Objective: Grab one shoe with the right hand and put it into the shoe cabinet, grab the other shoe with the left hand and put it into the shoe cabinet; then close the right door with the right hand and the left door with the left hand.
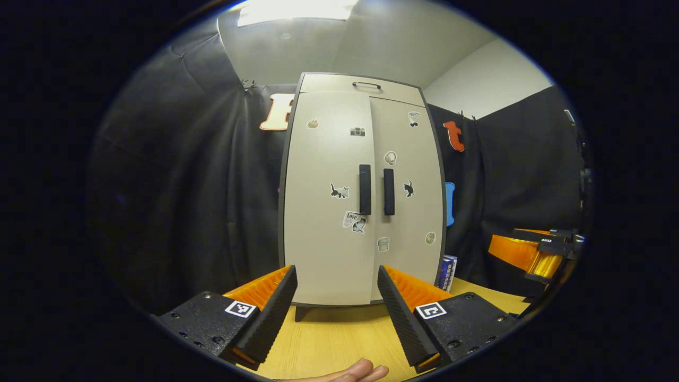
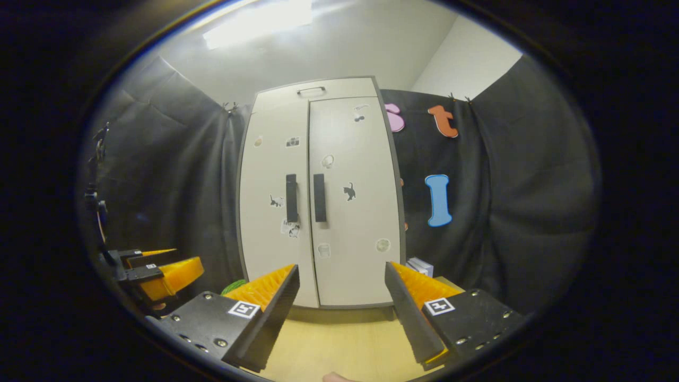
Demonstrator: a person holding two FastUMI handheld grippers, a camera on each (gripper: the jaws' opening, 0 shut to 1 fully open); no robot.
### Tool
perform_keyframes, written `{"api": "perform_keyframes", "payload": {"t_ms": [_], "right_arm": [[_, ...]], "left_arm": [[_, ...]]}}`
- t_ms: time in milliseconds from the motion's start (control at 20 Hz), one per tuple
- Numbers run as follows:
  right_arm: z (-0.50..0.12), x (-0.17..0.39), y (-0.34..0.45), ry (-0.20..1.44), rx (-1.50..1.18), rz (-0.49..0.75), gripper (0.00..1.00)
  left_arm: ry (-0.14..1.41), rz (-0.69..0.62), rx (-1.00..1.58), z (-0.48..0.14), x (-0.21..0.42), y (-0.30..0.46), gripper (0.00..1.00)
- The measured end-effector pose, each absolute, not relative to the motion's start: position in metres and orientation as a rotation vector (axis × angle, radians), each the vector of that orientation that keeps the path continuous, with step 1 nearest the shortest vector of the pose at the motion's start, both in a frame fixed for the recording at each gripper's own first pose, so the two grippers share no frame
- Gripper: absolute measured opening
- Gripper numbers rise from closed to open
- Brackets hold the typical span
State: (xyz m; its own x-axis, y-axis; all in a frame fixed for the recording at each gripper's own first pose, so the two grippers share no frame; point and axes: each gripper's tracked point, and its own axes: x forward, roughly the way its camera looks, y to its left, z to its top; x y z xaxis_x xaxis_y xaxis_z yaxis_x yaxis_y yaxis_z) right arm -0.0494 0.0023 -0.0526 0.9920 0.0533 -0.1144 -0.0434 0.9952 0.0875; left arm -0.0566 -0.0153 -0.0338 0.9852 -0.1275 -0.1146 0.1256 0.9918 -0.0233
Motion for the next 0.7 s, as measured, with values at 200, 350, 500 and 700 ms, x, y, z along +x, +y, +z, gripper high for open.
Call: {"api": "perform_keyframes", "payload": {"t_ms": [200,350,500,700], "right_arm": [[-0.063,-0.068,0.0,0.132,0.006,0.043,0.97],[-0.057,-0.077,0.003,0.106,0.023,0.055,0.97],[-0.052,-0.082,0.002,0.088,0.022,0.057,0.97],[-0.053,-0.086,0.009,0.081,0.018,0.082,0.97]], "left_arm": [[0.092,-0.127,0.007,-0.03,-0.062,-0.021,0.94],[0.094,-0.126,0.003,-0.03,-0.065,-0.028,0.94],[0.091,-0.121,-0.006,-0.027,-0.066,-0.029,0.94],[0.065,-0.067,-0.006,-0.017,-0.067,-0.014,0.94]]}}
